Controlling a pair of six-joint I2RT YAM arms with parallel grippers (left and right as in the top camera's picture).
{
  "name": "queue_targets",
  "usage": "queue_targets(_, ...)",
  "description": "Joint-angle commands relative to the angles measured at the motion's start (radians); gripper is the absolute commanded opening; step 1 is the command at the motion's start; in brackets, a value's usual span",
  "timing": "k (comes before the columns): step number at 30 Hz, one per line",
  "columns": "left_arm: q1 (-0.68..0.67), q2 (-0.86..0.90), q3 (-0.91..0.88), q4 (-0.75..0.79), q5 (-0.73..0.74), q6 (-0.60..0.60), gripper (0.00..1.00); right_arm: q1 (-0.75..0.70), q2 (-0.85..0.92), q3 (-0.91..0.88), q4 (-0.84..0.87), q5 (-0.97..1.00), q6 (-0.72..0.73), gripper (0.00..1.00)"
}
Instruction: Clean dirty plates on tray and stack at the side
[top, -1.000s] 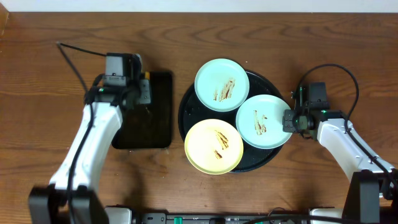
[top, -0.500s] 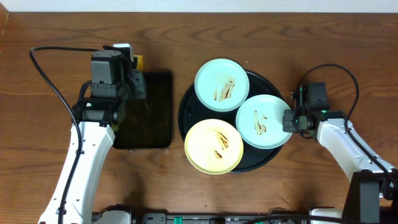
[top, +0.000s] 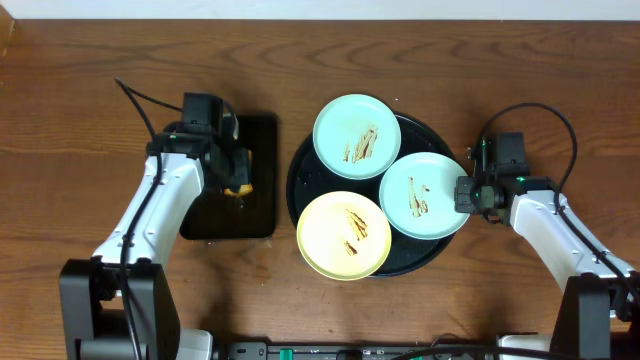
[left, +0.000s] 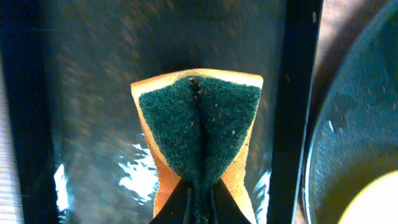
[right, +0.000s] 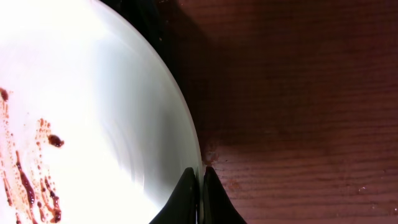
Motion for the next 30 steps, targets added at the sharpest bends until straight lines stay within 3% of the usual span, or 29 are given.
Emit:
queue_targets(1, -0.001, -0.018, 0.051, -0.048, 0.087, -0.011, 0.08, 0.003, 0.007, 0.0, -0.018, 0.022, -0.003, 0.01)
queue_targets(7, -0.001, -0.018, 0.202, -0.192, 0.115, -0.011, 0.08, 0.003, 0.007, 0.0, -0.017, 0.022, -0.003, 0.01)
queue_targets(10, -0.01, -0.018, 0.249, -0.195, 0.224, -0.011, 0.08, 0.003, 0.007, 0.0, -0.018, 0.022, -0.003, 0.01)
queue_targets(21, -0.291, 0.036, 0.257, -0.023, 0.257, 0.019, 0.07, 0.003, 0.007, 0.0, -0.018, 0.005, -0.003, 0.06)
queue_targets(30, -0.547, 0.19, 0.257, 0.15, 0.258, 0.018, 0.08, 0.003, 0.007, 0.0, -0.017, -0.005, -0.003, 0.01)
